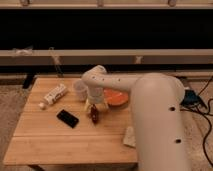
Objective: Place the pepper in the ceramic bowl
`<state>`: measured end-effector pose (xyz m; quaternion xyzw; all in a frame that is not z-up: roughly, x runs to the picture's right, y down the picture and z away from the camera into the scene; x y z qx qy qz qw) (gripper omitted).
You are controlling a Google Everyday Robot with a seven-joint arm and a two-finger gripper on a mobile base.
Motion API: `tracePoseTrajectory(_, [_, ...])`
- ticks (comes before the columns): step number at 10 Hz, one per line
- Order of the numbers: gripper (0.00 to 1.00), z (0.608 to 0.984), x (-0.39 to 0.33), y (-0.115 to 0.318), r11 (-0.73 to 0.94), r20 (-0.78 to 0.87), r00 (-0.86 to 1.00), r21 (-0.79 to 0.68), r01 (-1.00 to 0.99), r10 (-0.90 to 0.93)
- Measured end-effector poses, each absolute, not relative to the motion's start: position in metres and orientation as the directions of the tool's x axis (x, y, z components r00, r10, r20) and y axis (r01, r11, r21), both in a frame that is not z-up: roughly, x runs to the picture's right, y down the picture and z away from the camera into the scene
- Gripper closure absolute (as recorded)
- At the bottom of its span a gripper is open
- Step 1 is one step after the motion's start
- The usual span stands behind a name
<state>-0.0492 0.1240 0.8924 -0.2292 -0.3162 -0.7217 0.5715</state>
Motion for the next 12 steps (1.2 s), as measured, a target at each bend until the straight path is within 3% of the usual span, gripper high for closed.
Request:
tracePoseTrajectory(2, [0.35,0.902,-0.043,0.121,-0.147,0.695,-0.243,0.196,0.97,-0.677])
tracePoseTrajectory(8, [0.96,0.878,-0.063,0.134,-0.152,0.705,-0.267,0.224,0.963,-0.657])
tracePoseTrajectory(12, [1.0,0.868,-0.051,0.106,-0.131,0.709,-0.26,0.233,0.964,-0.655])
